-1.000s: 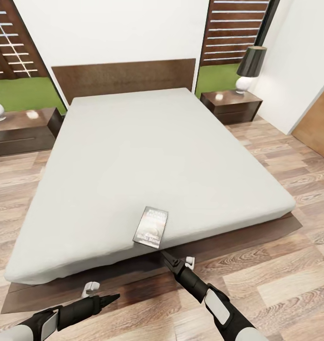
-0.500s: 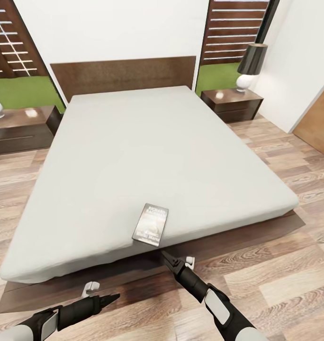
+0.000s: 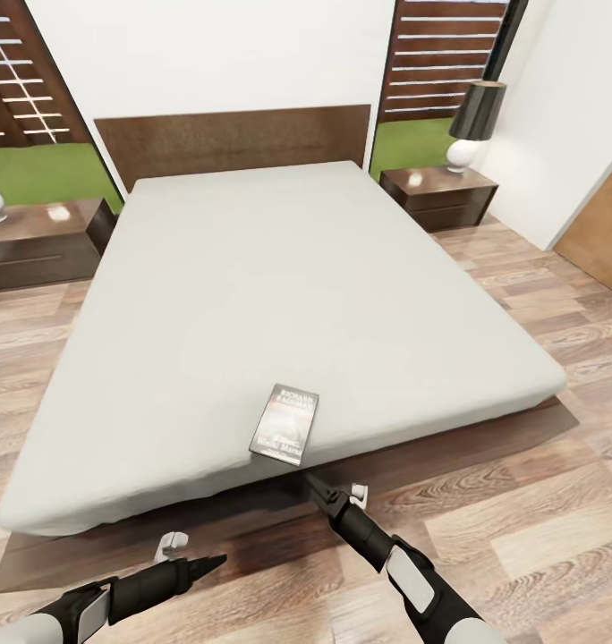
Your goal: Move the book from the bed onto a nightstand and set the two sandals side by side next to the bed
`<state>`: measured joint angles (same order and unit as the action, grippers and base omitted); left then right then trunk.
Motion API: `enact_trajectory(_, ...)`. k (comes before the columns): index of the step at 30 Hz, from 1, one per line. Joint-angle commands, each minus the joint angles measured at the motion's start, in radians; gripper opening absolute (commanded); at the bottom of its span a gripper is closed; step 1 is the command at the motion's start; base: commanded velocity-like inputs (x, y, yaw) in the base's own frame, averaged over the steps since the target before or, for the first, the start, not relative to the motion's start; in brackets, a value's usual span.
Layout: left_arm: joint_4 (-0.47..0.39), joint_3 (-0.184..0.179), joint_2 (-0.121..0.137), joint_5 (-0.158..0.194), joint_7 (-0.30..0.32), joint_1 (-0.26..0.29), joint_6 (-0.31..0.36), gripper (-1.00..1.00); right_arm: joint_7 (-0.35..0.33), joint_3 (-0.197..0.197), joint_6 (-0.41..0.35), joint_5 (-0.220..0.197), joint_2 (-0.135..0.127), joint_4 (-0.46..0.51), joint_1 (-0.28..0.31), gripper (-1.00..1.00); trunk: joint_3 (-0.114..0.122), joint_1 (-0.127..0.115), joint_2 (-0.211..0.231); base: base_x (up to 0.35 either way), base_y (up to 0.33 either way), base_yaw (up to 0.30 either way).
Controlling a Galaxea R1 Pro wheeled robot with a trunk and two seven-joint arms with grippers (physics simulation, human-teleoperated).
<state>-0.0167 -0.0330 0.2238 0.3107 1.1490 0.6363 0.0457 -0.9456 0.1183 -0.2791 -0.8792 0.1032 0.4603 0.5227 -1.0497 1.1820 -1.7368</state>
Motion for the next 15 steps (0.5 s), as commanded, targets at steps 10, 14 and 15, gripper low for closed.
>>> enact_trajectory(10,0.0,-0.004,0.0,0.005,0.003,0.0,0.005,1.0,-0.001,0.003,-0.009,-0.011,0.0,0.0,0.0,1.0,-0.001,0.0,0.0,0.058,0.029,0.0)
enact_trajectory(14,0.0,-0.004,0.0,0.005,0.003,0.0,0.005,1.0,-0.001,0.003,-0.009,-0.011,0.0,0.0,0.0,1.0,-0.001,0.0,0.0,0.01,0.007,0.0)
enact_trajectory(15,0.0,-0.004,0.0,0.005,0.003,0.0,0.006,1.0,-0.001,0.003,-0.009,-0.011,-0.001,0.0,0.0,1.0,-0.001,0.0,0.0,0.089,0.064,0.0)
